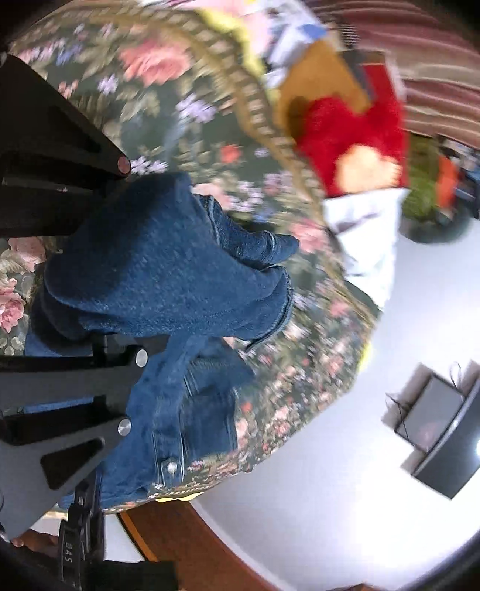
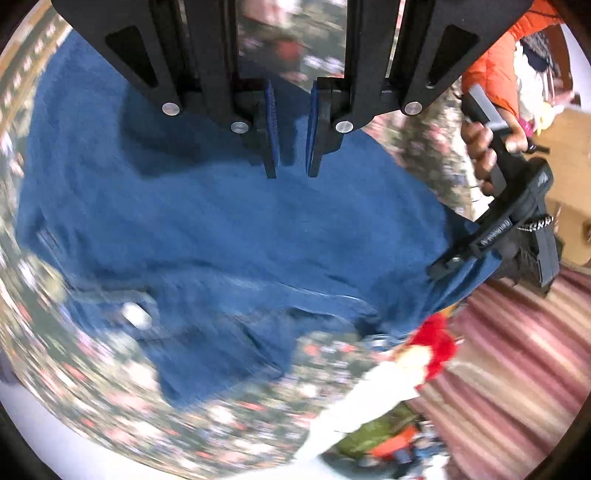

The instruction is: Fold large clothes

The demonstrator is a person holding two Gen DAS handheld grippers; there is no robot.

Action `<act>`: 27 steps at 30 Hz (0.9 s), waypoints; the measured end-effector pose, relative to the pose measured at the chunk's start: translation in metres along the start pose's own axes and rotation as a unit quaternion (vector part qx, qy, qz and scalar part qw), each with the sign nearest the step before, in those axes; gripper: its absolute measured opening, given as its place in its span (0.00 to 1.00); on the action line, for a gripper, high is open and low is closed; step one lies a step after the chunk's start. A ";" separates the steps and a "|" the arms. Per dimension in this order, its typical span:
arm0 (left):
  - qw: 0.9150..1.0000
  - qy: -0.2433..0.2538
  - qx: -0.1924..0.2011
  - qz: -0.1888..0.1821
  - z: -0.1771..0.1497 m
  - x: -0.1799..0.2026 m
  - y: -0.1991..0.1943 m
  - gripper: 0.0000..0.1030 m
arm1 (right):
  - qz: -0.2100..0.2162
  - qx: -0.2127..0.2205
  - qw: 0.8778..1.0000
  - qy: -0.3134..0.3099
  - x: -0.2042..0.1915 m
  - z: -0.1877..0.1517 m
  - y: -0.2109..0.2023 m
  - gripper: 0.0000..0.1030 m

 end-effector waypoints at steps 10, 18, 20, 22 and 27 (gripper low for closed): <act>0.997 0.052 0.015 0.054 -0.007 -0.005 -0.015 0.19 | 0.108 -0.131 0.985 0.035 -0.053 -0.019 0.145 0.10; 0.993 0.095 0.056 0.043 0.012 0.043 -0.037 0.18 | 0.106 -0.115 0.986 0.049 -0.049 -0.016 0.104 0.10; 0.991 0.111 0.070 0.029 0.016 0.069 -0.045 0.16 | 0.086 -0.075 0.993 0.032 -0.041 -0.017 0.069 0.10; 0.988 0.136 0.080 0.003 0.016 0.109 -0.055 0.15 | 0.070 -0.023 0.997 0.032 -0.026 -0.019 0.022 0.10; 0.968 0.227 0.082 -0.063 -0.029 0.214 -0.075 0.15 | 0.022 0.099 0.992 0.078 0.031 -0.036 -0.099 0.10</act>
Point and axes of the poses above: each gripper's, at about its wrist camera, not at the fingertips, and y roughly the way its jaws point, x to its right, z to its top, the point moved 8 cm from there along y, roughly the way its jaws point, and after that the axes turned 9 degrees about z, right-handed, at the moved point
